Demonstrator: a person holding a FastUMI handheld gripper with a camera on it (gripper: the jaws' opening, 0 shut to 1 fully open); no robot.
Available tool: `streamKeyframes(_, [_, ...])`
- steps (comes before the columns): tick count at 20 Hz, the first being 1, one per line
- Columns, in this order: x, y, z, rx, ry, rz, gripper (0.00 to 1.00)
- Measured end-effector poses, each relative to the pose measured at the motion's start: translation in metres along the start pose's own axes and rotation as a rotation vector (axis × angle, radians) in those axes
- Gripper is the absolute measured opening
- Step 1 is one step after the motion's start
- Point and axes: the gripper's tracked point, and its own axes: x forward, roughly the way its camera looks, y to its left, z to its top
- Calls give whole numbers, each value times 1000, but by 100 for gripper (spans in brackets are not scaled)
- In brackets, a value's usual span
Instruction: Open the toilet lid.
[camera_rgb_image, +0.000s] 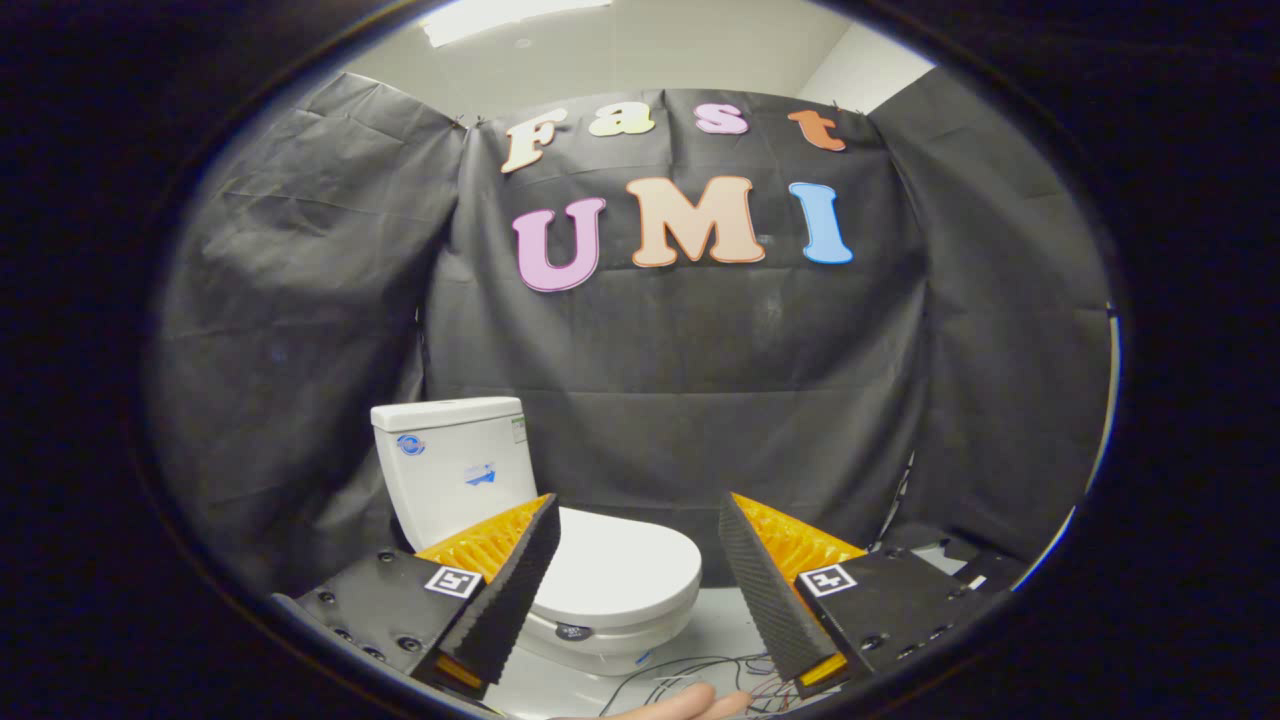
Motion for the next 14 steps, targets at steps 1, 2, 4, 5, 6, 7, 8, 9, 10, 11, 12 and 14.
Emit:
streamKeyframes(1, [4,1,1,-3,1,2,99])
streamKeyframes(2, [16,3,-1,-9,2,4,100])
streamKeyframes(4, [46,13,-3,-37,11,17,100])
streamKeyframes(5, [58,20,-2,-47,11,39,100])
streamKeyframes(6, [66,27,0,-62,-13,56,100])
streamKeyframes(7, [74,37,8,-57,-63,76,99])
streamKeyframes(8, [88,46,0,-36,-93,101,99])
streamKeyframes(9, [100,51,-17,-3,-78,99,99])
streamKeyframes(10, [110,55,-41,34,-52,90,99])
streamKeyframes(11, [116,61,-68,73,-20,87,99])
streamKeyframes(12, [120,69,-96,111,14,79,99])
streamKeyframes(14, [125,83,-135,212,82,65,98])
